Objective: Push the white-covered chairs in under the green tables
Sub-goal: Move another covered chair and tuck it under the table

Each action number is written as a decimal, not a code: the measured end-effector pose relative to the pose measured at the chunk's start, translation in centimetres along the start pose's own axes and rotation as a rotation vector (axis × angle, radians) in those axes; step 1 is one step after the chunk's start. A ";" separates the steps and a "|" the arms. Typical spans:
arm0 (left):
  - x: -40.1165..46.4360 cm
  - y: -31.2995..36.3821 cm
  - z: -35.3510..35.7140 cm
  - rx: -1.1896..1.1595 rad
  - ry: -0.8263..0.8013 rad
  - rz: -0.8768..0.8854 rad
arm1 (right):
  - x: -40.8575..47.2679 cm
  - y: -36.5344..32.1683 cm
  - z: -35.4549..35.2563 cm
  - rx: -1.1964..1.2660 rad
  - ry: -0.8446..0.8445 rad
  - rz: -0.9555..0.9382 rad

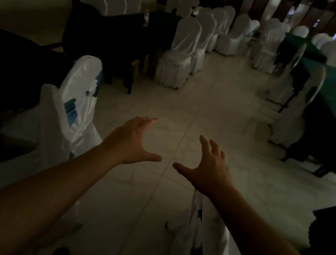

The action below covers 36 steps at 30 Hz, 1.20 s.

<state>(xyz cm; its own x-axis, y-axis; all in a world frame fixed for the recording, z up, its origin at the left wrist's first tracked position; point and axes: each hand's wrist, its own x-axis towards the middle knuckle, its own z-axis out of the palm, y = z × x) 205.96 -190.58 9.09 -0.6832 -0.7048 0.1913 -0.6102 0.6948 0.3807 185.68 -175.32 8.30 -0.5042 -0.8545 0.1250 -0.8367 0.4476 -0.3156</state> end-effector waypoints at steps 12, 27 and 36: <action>18.8 -3.6 3.1 0.012 -0.265 0.528 | 5.2 -2.6 3.4 -0.111 0.151 0.589; 19.4 9.8 12.1 -0.118 -0.547 1.177 | -8.5 -0.9 3.9 -0.094 0.401 1.164; 18.9 11.4 16.8 -0.016 -0.665 1.217 | -11.9 -1.6 7.2 0.030 0.240 1.288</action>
<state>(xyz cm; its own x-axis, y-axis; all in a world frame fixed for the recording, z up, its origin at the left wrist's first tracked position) 179.35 -193.60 1.79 -0.8400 0.5399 -0.0541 0.5025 0.8116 0.2980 194.56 -167.74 0.50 -0.9614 0.2487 -0.1180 0.2747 0.8940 -0.3540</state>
